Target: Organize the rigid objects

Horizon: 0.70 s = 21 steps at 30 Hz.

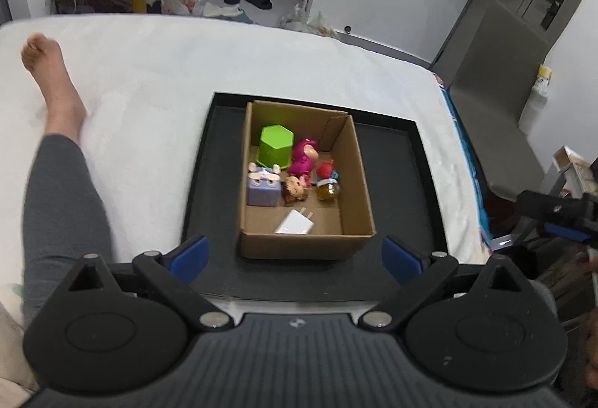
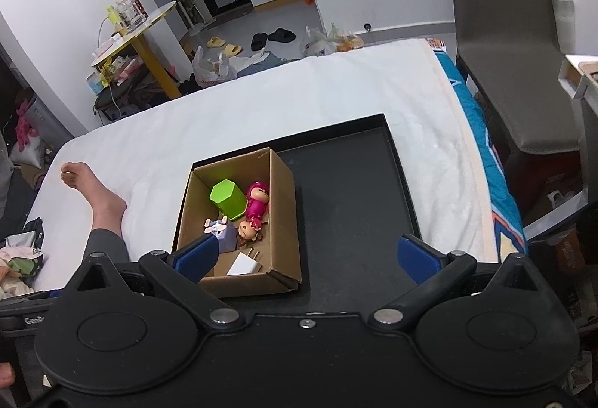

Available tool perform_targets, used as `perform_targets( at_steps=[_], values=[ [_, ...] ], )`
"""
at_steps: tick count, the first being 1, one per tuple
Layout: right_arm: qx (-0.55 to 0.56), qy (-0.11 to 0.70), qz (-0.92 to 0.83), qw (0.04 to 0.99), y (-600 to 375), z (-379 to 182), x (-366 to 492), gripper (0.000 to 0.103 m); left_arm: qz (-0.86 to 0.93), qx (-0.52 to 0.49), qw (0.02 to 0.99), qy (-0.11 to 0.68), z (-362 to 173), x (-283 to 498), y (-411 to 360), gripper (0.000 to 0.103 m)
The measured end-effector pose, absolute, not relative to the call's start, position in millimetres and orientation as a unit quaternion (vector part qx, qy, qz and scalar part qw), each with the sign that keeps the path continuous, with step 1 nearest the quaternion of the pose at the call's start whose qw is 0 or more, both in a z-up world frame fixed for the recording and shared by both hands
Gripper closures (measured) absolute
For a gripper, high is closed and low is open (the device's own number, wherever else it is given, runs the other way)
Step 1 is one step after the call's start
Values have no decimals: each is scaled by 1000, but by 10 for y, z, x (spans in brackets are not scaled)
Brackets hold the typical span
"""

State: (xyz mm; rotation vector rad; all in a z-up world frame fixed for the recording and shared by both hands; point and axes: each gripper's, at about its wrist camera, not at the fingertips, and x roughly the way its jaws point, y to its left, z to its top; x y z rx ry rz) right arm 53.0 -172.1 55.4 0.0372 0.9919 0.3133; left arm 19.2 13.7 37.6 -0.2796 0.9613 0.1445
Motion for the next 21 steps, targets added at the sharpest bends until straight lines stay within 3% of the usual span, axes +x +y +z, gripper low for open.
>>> perform_targets(
  at_steps=[21],
  values=[
    [-6,465,144,873,-1599,627,247,0,64,-125,886,442,587,-83,126,4]
  ],
)
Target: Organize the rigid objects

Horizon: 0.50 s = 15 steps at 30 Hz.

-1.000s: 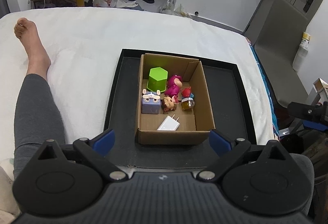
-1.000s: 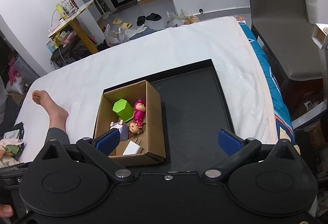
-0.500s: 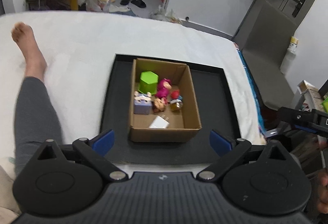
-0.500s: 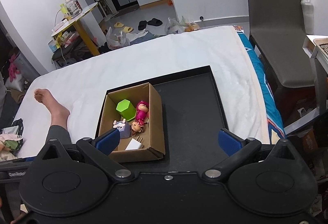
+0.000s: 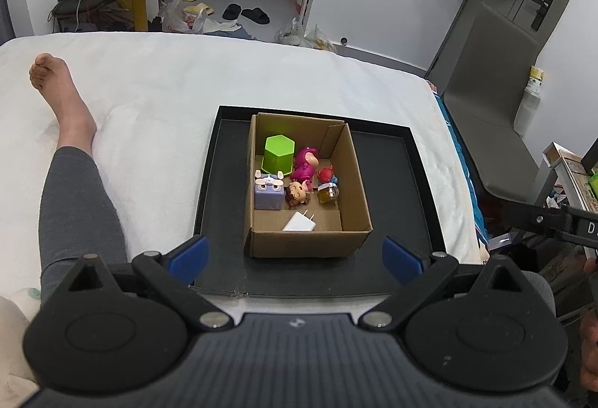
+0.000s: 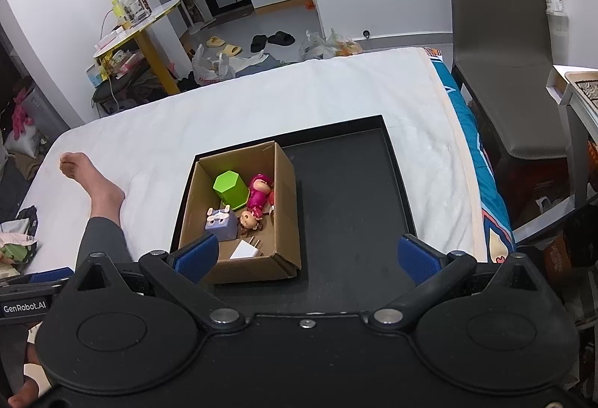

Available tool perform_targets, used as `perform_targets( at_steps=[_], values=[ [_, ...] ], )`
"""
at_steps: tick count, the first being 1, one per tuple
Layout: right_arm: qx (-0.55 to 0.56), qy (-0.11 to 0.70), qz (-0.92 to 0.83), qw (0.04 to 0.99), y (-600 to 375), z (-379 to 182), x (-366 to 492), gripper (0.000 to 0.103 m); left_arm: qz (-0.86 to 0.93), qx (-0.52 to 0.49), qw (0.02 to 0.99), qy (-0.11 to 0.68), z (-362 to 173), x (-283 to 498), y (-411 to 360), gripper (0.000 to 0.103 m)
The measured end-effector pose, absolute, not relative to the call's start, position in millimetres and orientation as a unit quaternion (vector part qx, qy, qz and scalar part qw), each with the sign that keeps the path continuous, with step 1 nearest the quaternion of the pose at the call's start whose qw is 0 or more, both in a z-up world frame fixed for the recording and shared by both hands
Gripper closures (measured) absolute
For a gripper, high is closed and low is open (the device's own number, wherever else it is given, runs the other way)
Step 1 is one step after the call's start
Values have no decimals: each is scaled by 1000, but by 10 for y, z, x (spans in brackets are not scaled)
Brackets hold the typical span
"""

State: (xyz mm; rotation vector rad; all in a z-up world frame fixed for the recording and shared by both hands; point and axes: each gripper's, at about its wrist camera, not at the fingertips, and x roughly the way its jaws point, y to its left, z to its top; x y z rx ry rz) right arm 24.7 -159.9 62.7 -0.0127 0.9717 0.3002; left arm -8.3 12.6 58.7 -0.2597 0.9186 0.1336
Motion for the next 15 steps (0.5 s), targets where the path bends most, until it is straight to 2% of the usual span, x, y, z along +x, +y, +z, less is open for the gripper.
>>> perform_targets(
  at_steps=[15],
  values=[
    [-16,463,137,875,-1571,629,222,0,72,-126,887,438,594,-109,165,4]
  ],
)
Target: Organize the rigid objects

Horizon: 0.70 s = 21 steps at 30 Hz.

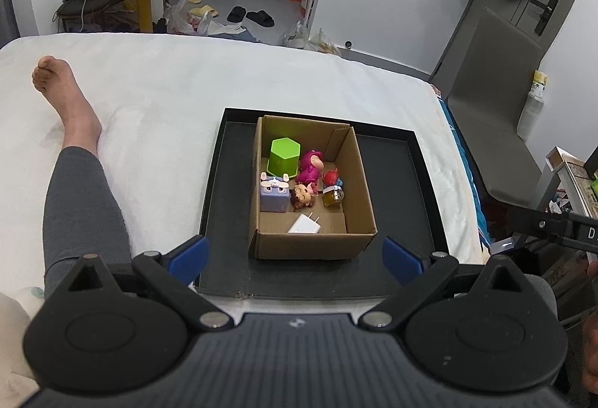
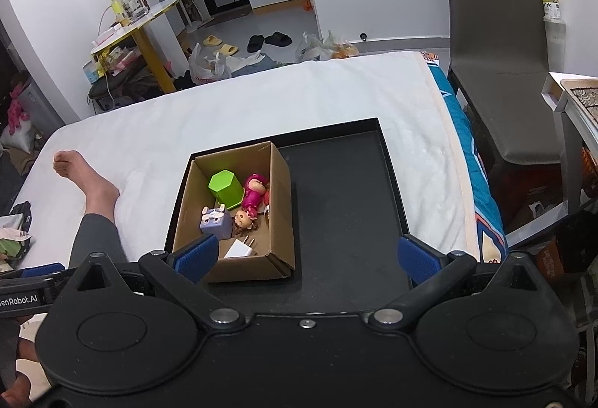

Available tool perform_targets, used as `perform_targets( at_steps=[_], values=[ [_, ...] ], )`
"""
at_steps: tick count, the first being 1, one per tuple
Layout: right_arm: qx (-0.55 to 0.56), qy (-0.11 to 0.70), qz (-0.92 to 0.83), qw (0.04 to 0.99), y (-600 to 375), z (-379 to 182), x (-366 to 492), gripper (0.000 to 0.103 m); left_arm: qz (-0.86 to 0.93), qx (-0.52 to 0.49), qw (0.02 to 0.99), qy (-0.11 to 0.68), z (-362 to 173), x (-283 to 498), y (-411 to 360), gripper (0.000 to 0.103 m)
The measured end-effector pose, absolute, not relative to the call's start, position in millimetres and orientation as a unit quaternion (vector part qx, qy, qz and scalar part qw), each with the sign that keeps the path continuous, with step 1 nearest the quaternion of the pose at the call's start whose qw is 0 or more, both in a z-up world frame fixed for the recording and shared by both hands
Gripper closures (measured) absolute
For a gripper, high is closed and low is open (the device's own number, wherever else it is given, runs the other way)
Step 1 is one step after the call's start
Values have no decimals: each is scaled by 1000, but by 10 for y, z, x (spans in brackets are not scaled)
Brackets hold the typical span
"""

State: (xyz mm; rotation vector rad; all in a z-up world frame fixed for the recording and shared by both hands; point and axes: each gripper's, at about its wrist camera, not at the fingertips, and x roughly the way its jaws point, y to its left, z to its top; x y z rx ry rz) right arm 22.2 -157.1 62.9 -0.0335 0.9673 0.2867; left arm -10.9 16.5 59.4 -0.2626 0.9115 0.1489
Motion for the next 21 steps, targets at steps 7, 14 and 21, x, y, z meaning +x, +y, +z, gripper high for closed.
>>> perform_targets(
  at_steps=[7,14,21],
  values=[
    [-18,464,138,875,-1562,620,223,0,72,-124,888,438,588,-127,170,4],
    [-20,464,138,875,-1570,595,232,0,72,-122,887,439,571,-131,157,4],
    [-21,464,137,875,-1569,590,218,0,73,-122,887,440,559,-140,145,4]
  ],
)
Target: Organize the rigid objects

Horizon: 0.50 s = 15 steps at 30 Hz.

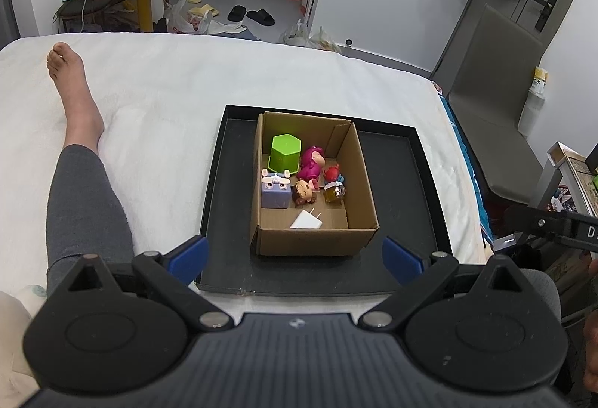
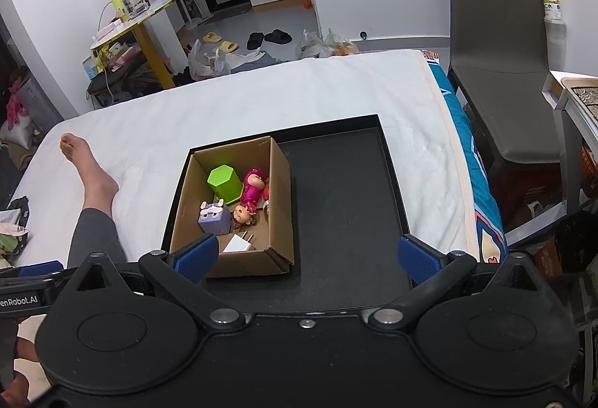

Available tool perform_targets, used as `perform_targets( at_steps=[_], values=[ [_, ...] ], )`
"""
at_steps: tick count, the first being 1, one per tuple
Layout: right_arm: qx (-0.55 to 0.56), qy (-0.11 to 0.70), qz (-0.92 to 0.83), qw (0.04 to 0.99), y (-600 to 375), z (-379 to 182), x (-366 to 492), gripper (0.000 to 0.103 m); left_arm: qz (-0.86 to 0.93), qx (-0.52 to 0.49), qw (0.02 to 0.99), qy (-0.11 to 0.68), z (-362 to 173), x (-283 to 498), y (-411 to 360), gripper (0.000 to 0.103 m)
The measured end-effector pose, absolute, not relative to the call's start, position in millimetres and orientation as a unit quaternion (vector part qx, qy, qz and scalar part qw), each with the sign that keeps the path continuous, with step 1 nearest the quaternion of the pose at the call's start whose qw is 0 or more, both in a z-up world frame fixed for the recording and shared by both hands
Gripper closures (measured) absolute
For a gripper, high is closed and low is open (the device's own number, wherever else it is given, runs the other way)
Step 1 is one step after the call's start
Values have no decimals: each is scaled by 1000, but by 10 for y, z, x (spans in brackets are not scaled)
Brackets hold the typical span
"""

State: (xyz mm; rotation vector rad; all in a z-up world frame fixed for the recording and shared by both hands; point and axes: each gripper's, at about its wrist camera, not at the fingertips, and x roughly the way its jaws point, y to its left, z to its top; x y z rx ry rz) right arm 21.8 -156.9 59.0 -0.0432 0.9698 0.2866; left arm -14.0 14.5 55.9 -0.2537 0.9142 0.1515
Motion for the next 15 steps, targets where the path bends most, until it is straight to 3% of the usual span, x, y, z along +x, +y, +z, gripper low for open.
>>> perform_targets(
  at_steps=[15],
  values=[
    [-24,465,136,875,-1575,585,213,0,71,-119,885,445,515,-123,130,4]
  ],
)
